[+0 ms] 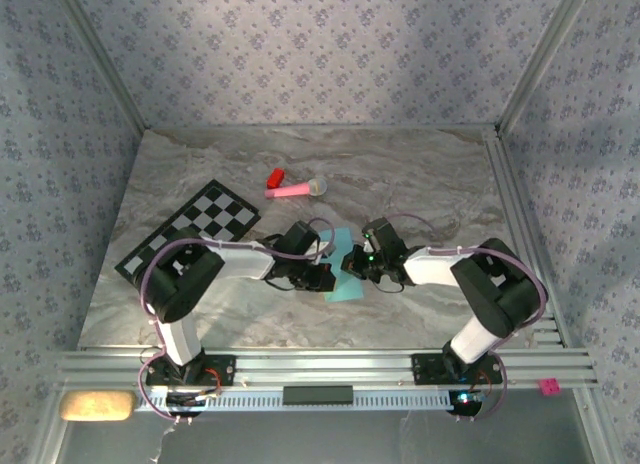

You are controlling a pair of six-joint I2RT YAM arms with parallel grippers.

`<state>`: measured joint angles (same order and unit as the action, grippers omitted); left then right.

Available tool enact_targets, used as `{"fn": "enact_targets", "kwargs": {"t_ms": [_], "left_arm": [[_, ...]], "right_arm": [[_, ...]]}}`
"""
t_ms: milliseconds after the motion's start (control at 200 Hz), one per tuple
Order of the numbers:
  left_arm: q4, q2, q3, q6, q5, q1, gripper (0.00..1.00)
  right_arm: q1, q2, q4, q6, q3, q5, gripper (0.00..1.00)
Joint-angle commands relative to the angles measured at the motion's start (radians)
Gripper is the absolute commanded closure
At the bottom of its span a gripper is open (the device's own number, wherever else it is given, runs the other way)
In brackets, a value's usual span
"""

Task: Fold a paper plane with a square sheet of paper (pick it up from the middle)
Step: Fold the triangle a second time at the center of the table.

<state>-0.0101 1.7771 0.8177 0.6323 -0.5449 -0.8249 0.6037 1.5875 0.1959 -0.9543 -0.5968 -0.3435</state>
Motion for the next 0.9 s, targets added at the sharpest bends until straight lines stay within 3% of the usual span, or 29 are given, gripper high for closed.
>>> {"fn": "enact_targets", "kwargs": {"t_ms": [0, 255, 365, 895], "left_arm": [[0.167, 0.025, -0.068, -0.047, 0.089, -0.016, 1.0], [0.198, 0.02, -0.025, -0.076, 0.094, -0.013, 1.0], [0.196, 0.008, -0.025, -0.073, 0.099, -0.006, 1.0], [0.194, 0.012, -0.052, -0.08, 0.106, 0.006, 1.0]], "right_arm": [[-0.012, -0.079, -0.082, 0.047, 0.015, 0.045, 0.98], [0.026, -0.059, 0.0, 0.077, 0.001, -0.086, 0.98], [0.043, -0.004, -0.033, 0.083, -0.017, -0.059, 0.99], [-0.145, 0.032, 0.02, 0.071, 0.057, 0.001, 0.99]]}}
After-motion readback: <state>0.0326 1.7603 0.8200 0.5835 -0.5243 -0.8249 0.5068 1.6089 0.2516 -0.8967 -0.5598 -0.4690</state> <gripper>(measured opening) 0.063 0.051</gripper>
